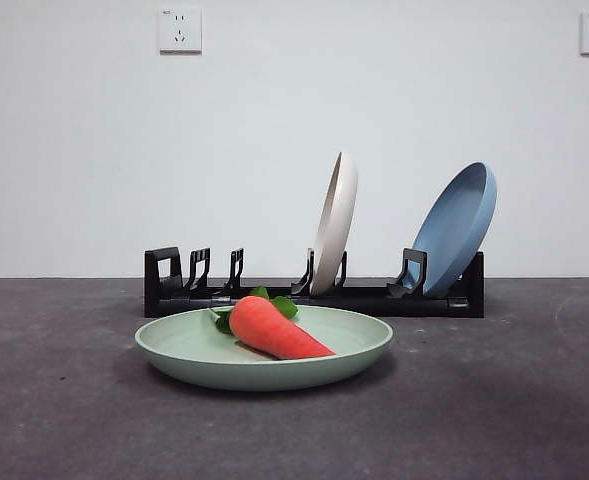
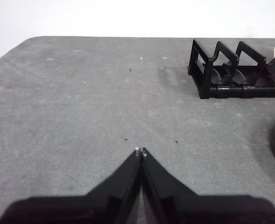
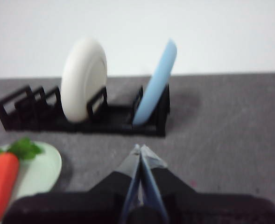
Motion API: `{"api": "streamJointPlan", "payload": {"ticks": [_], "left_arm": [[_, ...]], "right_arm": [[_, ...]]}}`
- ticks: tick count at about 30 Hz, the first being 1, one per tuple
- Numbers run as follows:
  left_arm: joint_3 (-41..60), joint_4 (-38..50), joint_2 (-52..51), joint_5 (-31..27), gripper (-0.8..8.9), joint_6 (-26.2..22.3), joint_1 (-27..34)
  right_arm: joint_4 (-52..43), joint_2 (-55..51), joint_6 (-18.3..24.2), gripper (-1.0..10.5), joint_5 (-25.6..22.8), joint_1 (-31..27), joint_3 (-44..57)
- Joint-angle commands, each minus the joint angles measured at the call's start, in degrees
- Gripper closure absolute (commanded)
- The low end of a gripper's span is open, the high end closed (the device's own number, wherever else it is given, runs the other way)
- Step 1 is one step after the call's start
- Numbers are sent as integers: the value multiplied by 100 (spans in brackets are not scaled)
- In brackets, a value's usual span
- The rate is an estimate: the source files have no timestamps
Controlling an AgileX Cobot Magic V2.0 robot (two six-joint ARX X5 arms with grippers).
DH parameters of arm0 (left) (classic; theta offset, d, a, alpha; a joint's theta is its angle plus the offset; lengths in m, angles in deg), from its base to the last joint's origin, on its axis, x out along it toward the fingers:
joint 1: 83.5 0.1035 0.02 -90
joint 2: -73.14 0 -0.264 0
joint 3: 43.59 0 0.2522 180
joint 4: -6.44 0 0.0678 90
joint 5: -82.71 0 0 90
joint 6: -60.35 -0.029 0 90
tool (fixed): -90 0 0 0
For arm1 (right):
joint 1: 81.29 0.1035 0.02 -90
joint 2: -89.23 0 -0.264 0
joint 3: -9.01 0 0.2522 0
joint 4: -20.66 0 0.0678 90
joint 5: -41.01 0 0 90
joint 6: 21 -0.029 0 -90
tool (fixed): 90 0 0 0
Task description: Take the green plate from the plate rack,put the plate on the table,take the carrot from the table,put the carrot in the plate
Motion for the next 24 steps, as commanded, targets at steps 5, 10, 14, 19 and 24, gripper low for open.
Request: {"api": "streamJointPlan", "payload": {"ticks": [5, 10, 14, 19, 24], "left_arm": [[79, 33, -20, 22, 816, 35, 20], [79, 33, -20, 22, 817, 35, 20], [79, 33, -20, 22, 817, 35, 20], [79, 33, -20, 22, 816, 35, 20], [79, 33, -20, 22, 816, 35, 20]], "right_arm": [[-72, -391, -208, 946, -15, -4, 586], [22, -428, -306, 946, -11, -2, 739], [160, -428, -299, 946, -9, -2, 739], [160, -428, -490, 946, 4, -2, 739], [160, -426, -490, 946, 7, -2, 739]]}}
